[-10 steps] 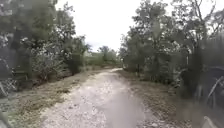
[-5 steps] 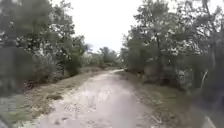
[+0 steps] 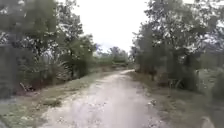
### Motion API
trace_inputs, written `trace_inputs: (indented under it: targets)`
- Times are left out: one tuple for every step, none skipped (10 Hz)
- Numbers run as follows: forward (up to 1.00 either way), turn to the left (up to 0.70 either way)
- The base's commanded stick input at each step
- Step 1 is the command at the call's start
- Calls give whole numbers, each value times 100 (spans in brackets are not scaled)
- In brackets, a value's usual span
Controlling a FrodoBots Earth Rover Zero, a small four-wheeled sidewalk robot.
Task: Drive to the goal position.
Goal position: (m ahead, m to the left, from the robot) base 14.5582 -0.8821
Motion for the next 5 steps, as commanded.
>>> trace_inputs:
  targets:
    - [70,0]
    - [70,0]
    - [70,0]
    - [70,0]
    - [70,0]
